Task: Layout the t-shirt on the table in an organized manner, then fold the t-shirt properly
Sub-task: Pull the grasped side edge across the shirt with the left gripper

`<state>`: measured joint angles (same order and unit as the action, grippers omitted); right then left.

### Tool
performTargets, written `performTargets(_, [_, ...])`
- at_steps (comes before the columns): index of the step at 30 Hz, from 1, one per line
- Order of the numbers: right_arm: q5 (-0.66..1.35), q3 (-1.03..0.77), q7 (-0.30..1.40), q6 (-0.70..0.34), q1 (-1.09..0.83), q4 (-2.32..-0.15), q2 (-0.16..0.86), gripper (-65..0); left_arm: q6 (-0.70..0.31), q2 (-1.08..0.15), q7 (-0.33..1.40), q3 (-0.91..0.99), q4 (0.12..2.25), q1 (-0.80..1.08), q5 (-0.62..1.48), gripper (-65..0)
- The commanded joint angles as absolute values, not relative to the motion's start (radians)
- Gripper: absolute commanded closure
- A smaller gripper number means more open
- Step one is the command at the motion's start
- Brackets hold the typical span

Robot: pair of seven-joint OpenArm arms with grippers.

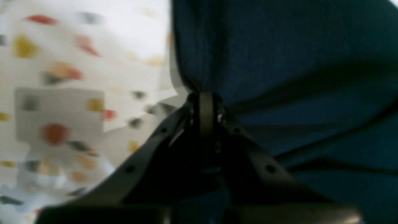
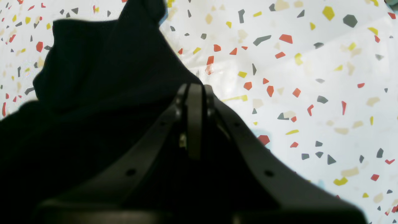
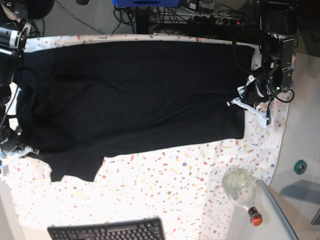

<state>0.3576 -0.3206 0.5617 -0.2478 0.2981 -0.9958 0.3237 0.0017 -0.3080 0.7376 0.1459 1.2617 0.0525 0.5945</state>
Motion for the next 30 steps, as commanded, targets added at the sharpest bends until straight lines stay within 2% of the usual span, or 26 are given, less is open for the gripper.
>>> performTargets(1, [0.361,-0.321,0.539,-0.254,0.321,-1.015,0.343,0.0,0.002,-0.32,0.74,0.165,1.28,0.042,0.596,0.0])
performTargets(2, [0.361,-0.321,0.539,-0.254,0.321,-1.015,0.343,0.0,0.002,-0.321,0.746,0.179,1.28,0.042,0.596,0.0])
performTargets(3, [0.361,-0.321,0.539,-0.254,0.321,-1.015,0.343,0.0,0.002,-0.321,0.748,0.193,1.28,0.047,0.596,-4.8])
performTargets(5, [0.361,-0.321,0.539,-0.254,0.321,-1.015,0.343,0.0,0.002,-0.321,0.748,0.211,1.287,0.048,0.596,-21.6])
performTargets(7, [0.361,-0.321,0.539,-0.254,0.321,-1.013,0.343,0.0,0.002,-0.321,0.751,0.228,1.313,0.067,0.596,-34.7])
performTargets(10, [0.361,-0.321,0.539,-0.254,0.321,-1.013,0.343,0.0,0.002,-0.321,0.754,0.278,1.395,0.091,0.596,-47.6])
performTargets(13, [0.36,-0.321,0.539,-0.254,0.321,-1.013,0.343,0.0,-0.001,-0.325,0.75,0.343,1.425,0.077,0.59,-49.5])
performTargets(16, [0.36,-0.321,0.539,-0.254,0.321,-1.013,0.343,0.0,-0.013,-0.329,0.746,0.351,1.343,-0.024,0.588,-49.5])
performTargets(18, [0.36,-0.321,0.539,-0.254,0.321,-1.013,0.343,0.0,-0.085,-0.341,0.745,0.348,1.227,-0.11,0.587,-49.5])
performTargets(20, [0.36,-0.321,0.539,-0.254,0.321,-1.013,0.341,0.0,-0.199,-0.351,0.728,0.32,1.069,-0.205,0.587,-49.5])
performTargets(22, [0.36,-0.321,0.539,-0.254,0.321,-1.013,0.341,0.0,-0.277,-0.363,0.653,0.275,0.928,-0.277,0.587,-49.5])
performTargets(25, [0.36,-0.321,0.539,-0.254,0.321,-1.013,0.341,0.0,-0.298,-0.367,0.518,0.153,0.78,-0.348,0.587,-49.4])
performTargets(30, [0.36,-0.323,0.539,-0.254,0.321,-1.013,0.343,0.0,-0.298,-0.363,0.43,0.042,0.654,-0.395,0.59,-49.4])
